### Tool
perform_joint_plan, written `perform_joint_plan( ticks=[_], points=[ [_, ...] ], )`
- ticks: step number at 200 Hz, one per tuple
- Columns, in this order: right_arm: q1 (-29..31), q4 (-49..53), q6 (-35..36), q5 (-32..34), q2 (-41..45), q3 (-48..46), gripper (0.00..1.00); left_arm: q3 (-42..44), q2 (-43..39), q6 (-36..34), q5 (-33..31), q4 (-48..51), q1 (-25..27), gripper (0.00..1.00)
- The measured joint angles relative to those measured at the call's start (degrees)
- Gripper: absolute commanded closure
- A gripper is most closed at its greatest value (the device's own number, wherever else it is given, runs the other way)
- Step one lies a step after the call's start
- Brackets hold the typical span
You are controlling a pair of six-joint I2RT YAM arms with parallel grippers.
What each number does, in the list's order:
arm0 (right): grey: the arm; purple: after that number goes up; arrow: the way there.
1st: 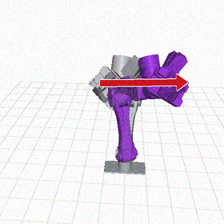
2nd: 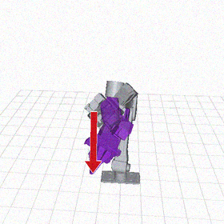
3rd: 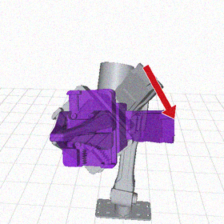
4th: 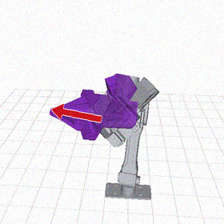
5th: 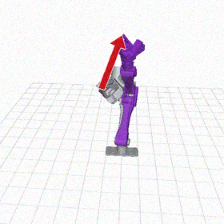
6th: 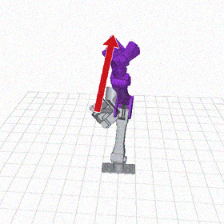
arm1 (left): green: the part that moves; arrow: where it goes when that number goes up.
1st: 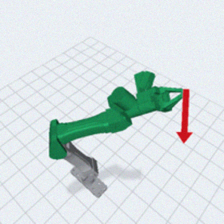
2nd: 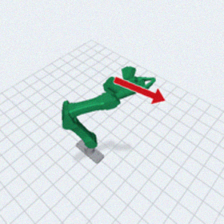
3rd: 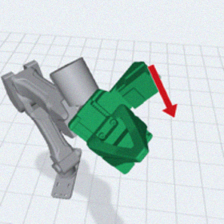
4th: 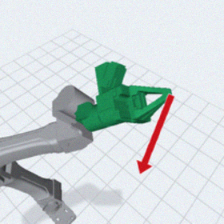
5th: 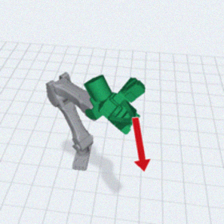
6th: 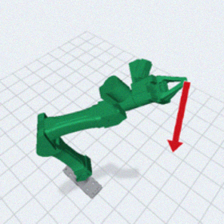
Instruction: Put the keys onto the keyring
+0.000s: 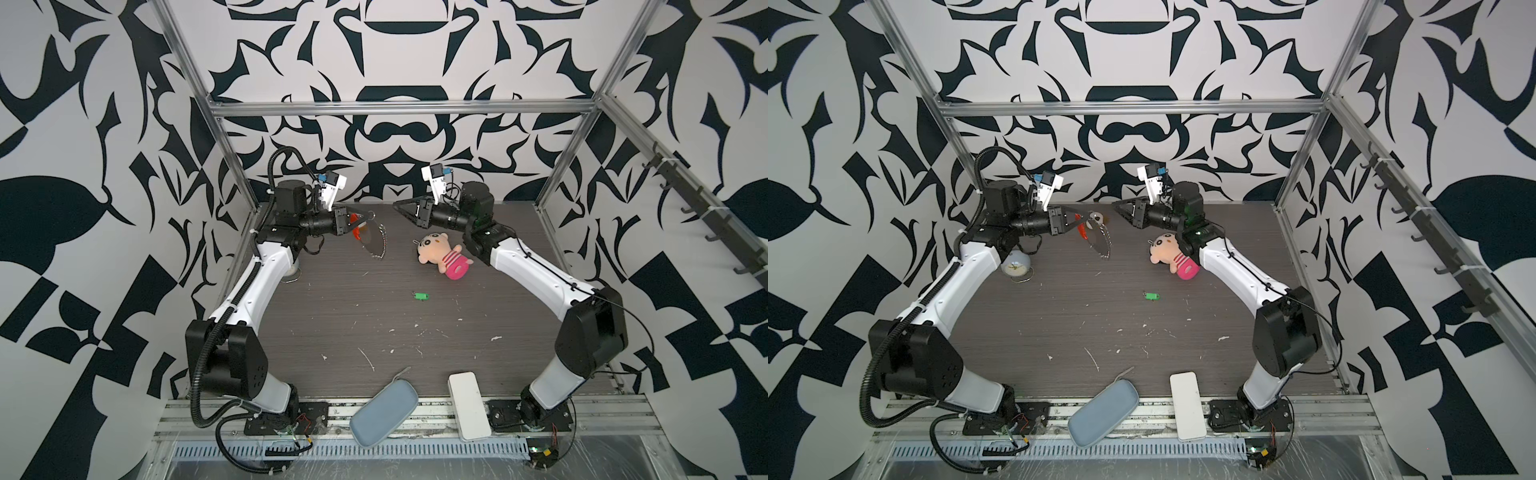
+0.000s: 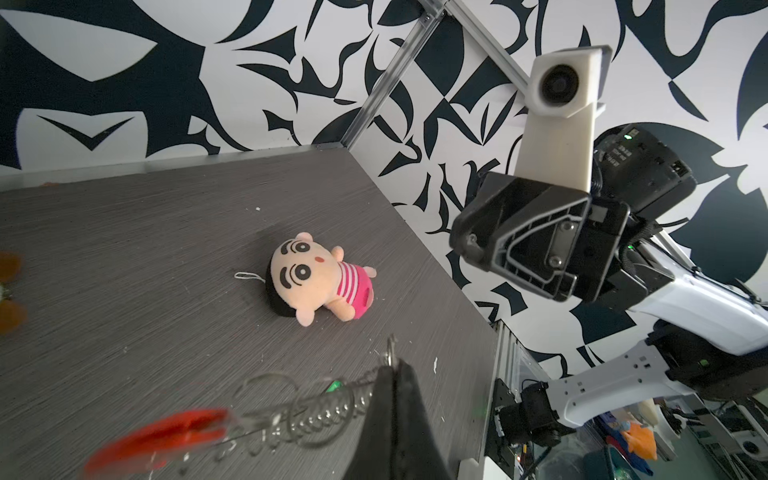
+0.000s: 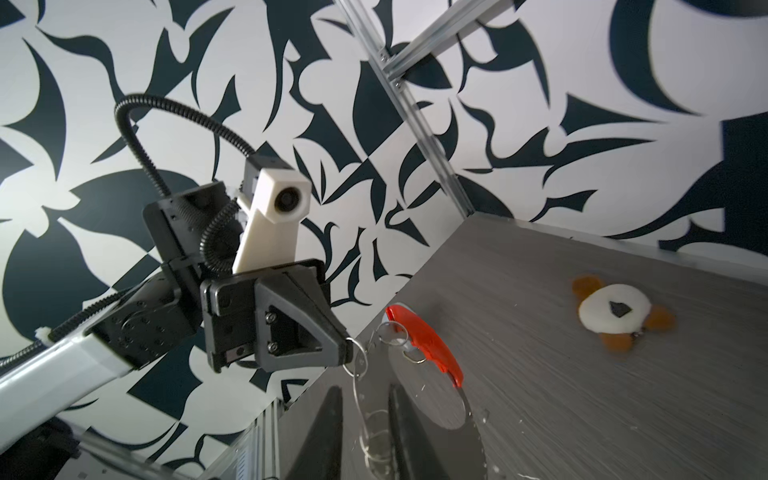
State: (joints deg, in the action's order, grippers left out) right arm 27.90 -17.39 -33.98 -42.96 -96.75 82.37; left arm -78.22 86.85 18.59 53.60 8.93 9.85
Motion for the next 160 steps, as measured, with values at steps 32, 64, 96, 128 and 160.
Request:
perform_joint_plan(
  ticks=[32, 64, 96, 128, 160],
  points=[
    [1.2, 0.07, 0.2, -1.6, -2.78, 1.53, 0.77, 0.0, 0.0, 0.55, 1.44, -0.79, 0.09, 1.0],
    [1.33, -0.52, -0.37, -3.15, -4.44, 2.73, 0.78, 0.0, 0.0, 1.55, 2.38, -2.47, 0.09, 1.0],
    [1.42, -1.53, -0.81, -4.31, -4.9, 3.13, 0.78, 0.0, 0.0, 3.06, 3.43, -4.66, 0.13, 1.0],
    [1.62, -2.49, -1.92, -5.27, -5.33, 3.85, 0.79, 0.0, 0.0, 4.39, 4.11, -6.67, 0.2, 1.0],
    [2.25, -3.63, -2.73, -6.12, -5.66, 4.26, 0.8, 0.0, 0.0, 5.18, 4.33, -7.85, 0.37, 1.0]
  ],
)
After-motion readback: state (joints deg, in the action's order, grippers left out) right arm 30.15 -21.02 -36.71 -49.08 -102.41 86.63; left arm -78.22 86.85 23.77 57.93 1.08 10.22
